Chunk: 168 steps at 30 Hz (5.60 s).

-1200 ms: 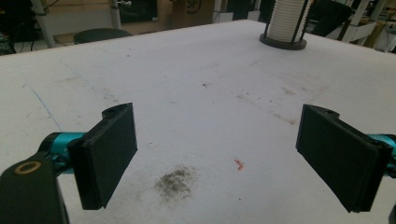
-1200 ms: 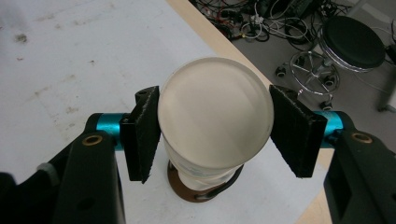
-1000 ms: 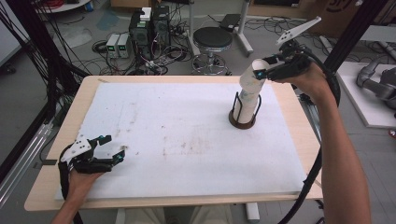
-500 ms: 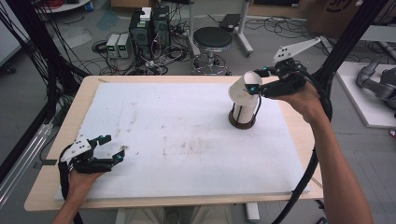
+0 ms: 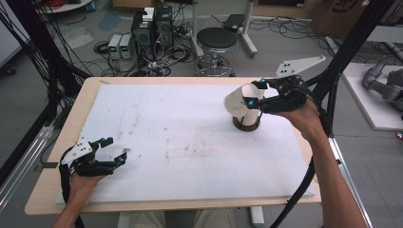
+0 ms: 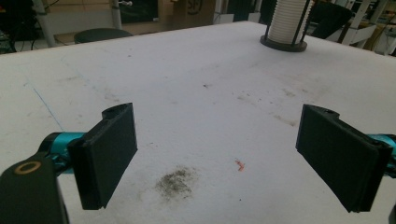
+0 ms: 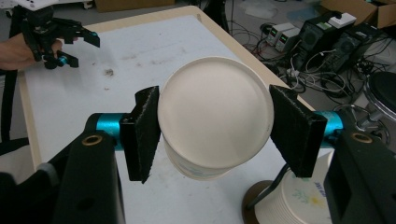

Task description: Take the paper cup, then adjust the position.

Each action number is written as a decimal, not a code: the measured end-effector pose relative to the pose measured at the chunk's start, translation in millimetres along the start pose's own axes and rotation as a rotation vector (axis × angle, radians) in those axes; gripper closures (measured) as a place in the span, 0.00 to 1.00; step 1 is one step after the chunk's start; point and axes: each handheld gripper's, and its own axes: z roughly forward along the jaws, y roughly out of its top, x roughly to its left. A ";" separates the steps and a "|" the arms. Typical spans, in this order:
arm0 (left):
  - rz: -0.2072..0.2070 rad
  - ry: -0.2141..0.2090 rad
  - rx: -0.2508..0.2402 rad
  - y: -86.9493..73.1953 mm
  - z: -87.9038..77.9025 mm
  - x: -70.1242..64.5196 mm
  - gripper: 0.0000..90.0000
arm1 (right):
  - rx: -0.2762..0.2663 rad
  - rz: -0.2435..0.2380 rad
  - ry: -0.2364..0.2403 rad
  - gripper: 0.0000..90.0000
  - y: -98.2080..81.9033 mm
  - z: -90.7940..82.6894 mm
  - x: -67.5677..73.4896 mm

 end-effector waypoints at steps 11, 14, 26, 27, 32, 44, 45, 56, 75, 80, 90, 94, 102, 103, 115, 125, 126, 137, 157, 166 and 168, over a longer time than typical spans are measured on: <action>-0.007 0.000 -0.003 -0.1 -0.5 0.4 0.14 | -0.052 0.004 0.006 0.42 -11.9 15.3 23.5; -0.005 0.001 -0.002 -0.1 -0.4 0.6 0.14 | -0.059 0.007 0.019 0.42 -17.3 21.3 27.8; -0.012 0.006 -0.013 -0.4 -1.3 0.5 0.14 | -0.123 0.042 0.044 0.42 -40.6 41.1 45.1; -0.010 0.008 -0.012 -0.5 -1.4 0.6 0.14 | -0.130 0.045 0.047 0.42 -42.0 42.8 46.4; -0.009 0.010 -0.012 -0.4 -1.6 0.4 0.14 | -0.171 0.044 0.064 0.42 -46.4 52.8 55.3; -0.012 0.011 -0.012 -0.5 -1.3 0.5 0.14 | -0.198 0.057 0.107 0.42 -60.7 78.7 74.3; -0.012 0.011 -0.012 -0.5 -1.3 0.5 0.14 | -0.204 0.059 0.110 0.42 -62.3 79.5 74.9; -0.010 0.013 -0.016 -0.6 -1.8 0.4 0.14 | -0.209 0.059 0.125 0.42 -65.4 85.2 77.2; -0.022 0.007 -0.024 -0.8 -2.2 1.1 0.11 | -0.200 0.065 0.133 0.42 -66.2 91.8 76.7; -0.023 0.010 -0.023 -0.7 -2.6 1.7 0.11 | -0.204 0.070 0.133 0.42 -66.8 90.9 75.4; -0.045 -0.030 -0.022 3.6 -1.6 2.9 0.11 | -0.204 0.075 0.142 0.42 -67.7 91.6 72.9; -0.035 -0.060 -0.035 12.3 -0.6 1.8 0.11 | -0.205 0.074 0.149 0.42 -67.6 92.2 71.4; 0.004 -0.135 -0.015 30.9 7.4 -1.4 0.11 | -0.201 0.073 0.154 0.42 -67.5 94.9 69.2; 0.007 -0.149 -0.019 33.7 8.6 -1.8 0.11 | -0.200 0.073 0.155 0.42 -67.4 95.1 69.1; 0.038 -0.306 -0.036 61.2 26.8 -9.2 0.12 | -0.213 0.066 0.184 0.42 -63.6 98.9 71.5; 0.061 -0.421 -0.025 78.0 45.0 -17.8 0.12 | -0.216 0.063 0.208 0.42 -61.5 101.8 72.7; 0.065 -0.427 -0.025 79.1 46.4 -18.2 0.12 | -0.218 0.063 0.209 0.42 -61.3 102.3 72.8; 0.095 -0.517 -0.036 95.6 66.9 -31.0 0.11 | -0.221 0.059 0.256 0.42 -58.4 107.4 74.4; 0.116 -0.682 0.002 111.6 109.9 -63.7 0.11 | -0.238 0.041 0.321 0.42 -53.0 115.7 80.8; 0.131 -0.721 0.006 115.4 123.3 -77.1 0.11 | -0.245 0.036 0.346 0.42 -50.6 119.0 83.2; 0.132 -0.732 0.013 115.0 126.0 -79.7 0.11 | -0.250 0.034 0.348 0.42 -50.3 119.9 83.4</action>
